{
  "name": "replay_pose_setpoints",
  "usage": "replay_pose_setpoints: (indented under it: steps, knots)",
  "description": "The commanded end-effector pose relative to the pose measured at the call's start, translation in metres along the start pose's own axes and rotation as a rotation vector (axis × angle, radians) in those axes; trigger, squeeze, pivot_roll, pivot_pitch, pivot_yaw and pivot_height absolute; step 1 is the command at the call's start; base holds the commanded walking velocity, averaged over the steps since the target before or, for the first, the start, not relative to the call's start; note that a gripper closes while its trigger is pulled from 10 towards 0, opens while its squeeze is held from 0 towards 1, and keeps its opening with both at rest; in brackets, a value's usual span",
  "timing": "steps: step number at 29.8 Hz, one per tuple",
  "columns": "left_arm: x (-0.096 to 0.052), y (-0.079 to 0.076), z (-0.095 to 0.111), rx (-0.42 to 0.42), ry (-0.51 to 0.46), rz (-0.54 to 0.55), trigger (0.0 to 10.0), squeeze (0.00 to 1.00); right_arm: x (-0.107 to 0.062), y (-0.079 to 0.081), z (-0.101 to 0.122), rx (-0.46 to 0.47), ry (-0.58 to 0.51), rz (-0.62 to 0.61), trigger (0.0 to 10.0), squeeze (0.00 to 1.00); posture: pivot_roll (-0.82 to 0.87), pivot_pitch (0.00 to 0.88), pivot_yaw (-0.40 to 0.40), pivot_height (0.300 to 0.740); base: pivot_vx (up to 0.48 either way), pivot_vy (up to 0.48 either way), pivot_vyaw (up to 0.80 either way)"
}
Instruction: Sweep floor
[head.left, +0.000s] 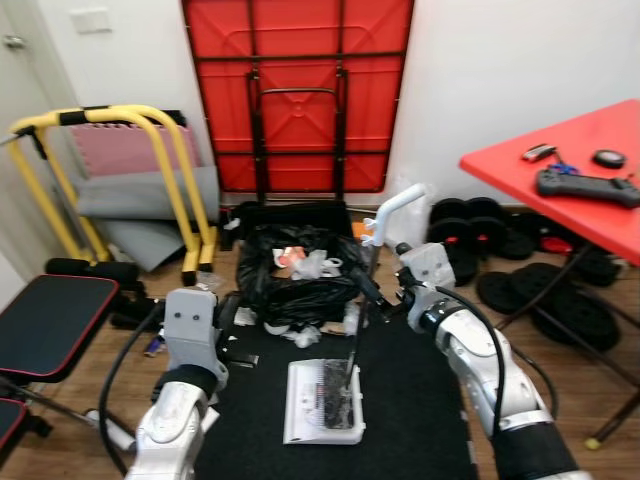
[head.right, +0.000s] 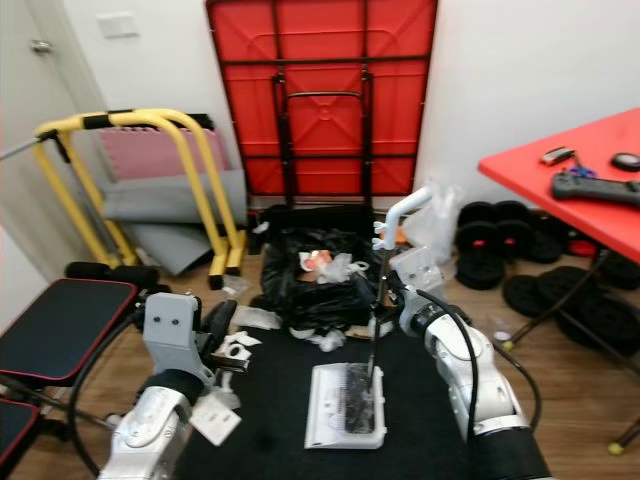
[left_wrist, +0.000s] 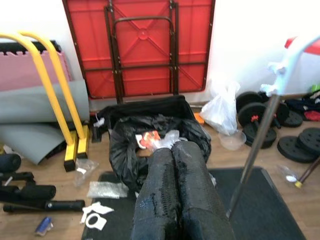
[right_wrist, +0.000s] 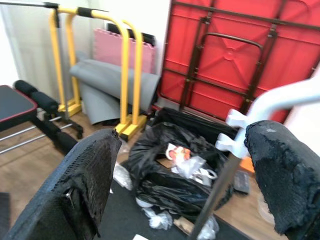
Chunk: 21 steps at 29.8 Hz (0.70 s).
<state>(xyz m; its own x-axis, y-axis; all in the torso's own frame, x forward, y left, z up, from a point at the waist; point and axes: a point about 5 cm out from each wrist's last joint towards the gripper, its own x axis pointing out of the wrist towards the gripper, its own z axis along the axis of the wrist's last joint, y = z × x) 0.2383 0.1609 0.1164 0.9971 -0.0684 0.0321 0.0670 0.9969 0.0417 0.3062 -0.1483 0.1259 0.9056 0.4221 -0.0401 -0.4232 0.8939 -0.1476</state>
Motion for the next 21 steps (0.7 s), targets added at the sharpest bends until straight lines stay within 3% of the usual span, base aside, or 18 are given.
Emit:
replay_pose_setpoints:
  steps: [1,21]
  knots:
    - [-0.0003,0.0018,-0.0017,0.002,0.004,0.014,10.0,0.0,0.0002,0.0034,0.0025,-0.007,-0.021,0.03,10.0,0.0,-0.13,0.0,-0.035,0.74,0.304,0.0,0.8]
    - [0.0,0.0012,0.0002,-0.003,-0.006,0.006,10.0,0.0,-0.0006,0.0023,0.0041,-0.019,-0.031,0.027,10.0,0.0,-0.14,0.0,-0.035,0.74,0.328,0.0,0.0]
